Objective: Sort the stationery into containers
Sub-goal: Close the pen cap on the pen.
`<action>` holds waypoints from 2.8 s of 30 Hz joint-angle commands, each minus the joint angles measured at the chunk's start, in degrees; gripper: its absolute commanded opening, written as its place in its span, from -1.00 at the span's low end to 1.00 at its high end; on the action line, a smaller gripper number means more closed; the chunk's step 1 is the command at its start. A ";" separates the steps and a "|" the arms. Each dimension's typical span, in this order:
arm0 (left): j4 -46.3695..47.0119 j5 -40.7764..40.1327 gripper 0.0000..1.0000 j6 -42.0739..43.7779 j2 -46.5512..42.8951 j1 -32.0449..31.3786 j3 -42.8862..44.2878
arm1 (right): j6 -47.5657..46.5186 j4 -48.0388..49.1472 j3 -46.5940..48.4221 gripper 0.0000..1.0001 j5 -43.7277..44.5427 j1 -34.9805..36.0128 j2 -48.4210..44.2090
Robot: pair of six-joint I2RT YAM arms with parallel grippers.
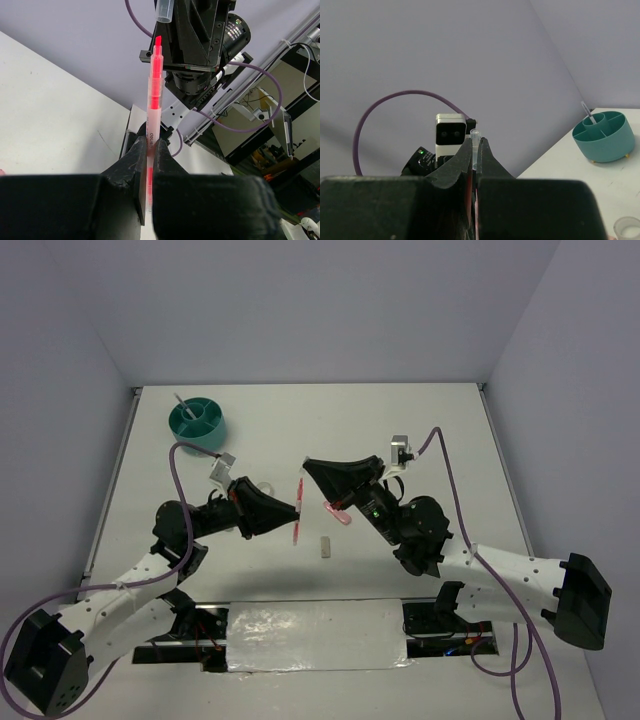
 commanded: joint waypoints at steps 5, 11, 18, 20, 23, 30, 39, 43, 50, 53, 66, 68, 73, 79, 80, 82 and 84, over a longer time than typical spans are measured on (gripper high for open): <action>5.07 0.34 -1.00 0.12 -0.35 -0.35 0.26 | -1.36 3.17 0.50 -1.00 0.42 0.59 -0.45; 4.98 0.08 -1.00 0.29 -0.79 -0.35 -0.01 | -1.45 2.91 0.33 -1.00 -0.02 0.59 -0.28; 4.90 -0.63 -1.00 0.38 -0.96 -0.35 0.52 | -0.66 3.08 -0.29 -1.00 -1.51 0.59 0.07; 5.33 -0.63 -1.00 0.21 -0.70 -0.35 0.61 | -0.83 2.65 -0.11 -1.00 -1.69 0.59 0.16; 5.33 -0.71 -1.00 0.29 -0.53 -0.35 0.78 | -0.83 2.91 -0.46 -1.00 -1.78 0.59 0.25; 6.39 -0.63 -1.00 -0.23 -0.26 -0.35 0.87 | -1.18 2.73 -1.08 -1.00 -0.99 0.59 -0.10; 5.42 -1.33 -1.00 0.29 -0.88 -0.35 0.96 | -1.80 2.12 -1.08 -1.00 -2.12 0.59 0.07; 3.76 -1.68 -1.00 1.08 -0.79 -0.35 1.75 | -2.59 -0.42 -0.12 -1.00 -5.20 0.59 0.34; -1.43 -1.51 -1.00 5.73 -2.81 -0.35 4.73 | -3.11 -6.66 -1.08 -1.00 -7.05 0.59 -0.80; -4.85 -1.33 -1.00 8.10 -3.86 -0.35 5.88 | -3.12 -9.29 -1.43 -1.00 -7.23 0.59 -1.33; -17.62 -1.42 -1.00 22.62 -9.75 -0.35 9.31 | -0.22 -31.63 6.83 -1.00 -13.55 0.07 -2.04; -16.38 -1.24 -1.00 22.70 -9.93 -0.35 9.13 | 0.66 -31.81 6.48 -1.00 -16.10 0.07 -1.25; -17.17 -1.16 -1.00 23.85 -9.05 -0.35 11.15 | 0.67 -33.30 4.64 -1.00 -17.33 0.06 -0.37; -16.38 -1.77 -1.00 23.67 -7.91 -0.35 12.65 | -0.39 -28.91 -1.95 -1.00 -19.01 0.15 0.95; -16.20 -1.86 -1.00 23.50 -7.82 -0.35 12.82 | -0.48 -28.21 -3.96 -1.00 -19.18 0.15 0.95; -16.99 -2.29 -1.00 23.85 -7.82 -0.35 13.26 | -0.48 -26.89 -5.64 -1.00 -18.83 0.15 0.60; -17.60 -2.73 -1.00 24.29 -7.73 -0.35 13.53 | -0.57 -26.45 -7.40 -1.00 -18.48 0.15 -0.45</action>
